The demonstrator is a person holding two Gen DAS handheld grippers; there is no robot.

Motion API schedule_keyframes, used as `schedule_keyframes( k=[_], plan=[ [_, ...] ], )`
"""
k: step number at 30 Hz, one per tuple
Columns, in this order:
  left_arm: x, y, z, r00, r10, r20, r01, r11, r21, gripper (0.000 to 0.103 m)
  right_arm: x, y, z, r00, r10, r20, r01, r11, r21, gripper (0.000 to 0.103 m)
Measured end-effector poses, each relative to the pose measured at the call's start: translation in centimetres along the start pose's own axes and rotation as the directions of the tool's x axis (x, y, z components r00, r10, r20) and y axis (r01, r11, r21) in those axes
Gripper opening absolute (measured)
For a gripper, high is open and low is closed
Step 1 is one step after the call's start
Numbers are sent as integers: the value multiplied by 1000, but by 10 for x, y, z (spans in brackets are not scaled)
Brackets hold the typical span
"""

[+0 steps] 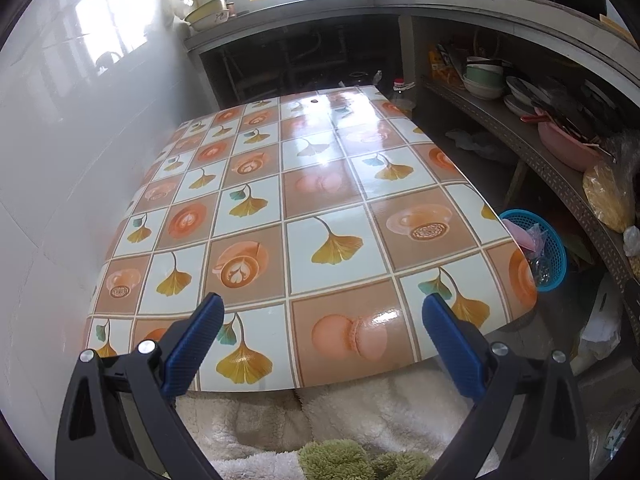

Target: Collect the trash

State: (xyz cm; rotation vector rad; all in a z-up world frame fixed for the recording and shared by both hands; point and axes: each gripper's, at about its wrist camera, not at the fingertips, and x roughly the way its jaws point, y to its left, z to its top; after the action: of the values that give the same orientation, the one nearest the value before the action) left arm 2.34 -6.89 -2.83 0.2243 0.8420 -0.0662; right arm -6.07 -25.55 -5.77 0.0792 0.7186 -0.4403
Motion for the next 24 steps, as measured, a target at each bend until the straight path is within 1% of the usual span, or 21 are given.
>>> schedule_keyframes(
  k=[24],
  plan=[
    [0,1,1,1000,-2,-1,2,1000,6,97,1,0,1,1000,-1,-1,1,1000,-3,95]
  ],
)
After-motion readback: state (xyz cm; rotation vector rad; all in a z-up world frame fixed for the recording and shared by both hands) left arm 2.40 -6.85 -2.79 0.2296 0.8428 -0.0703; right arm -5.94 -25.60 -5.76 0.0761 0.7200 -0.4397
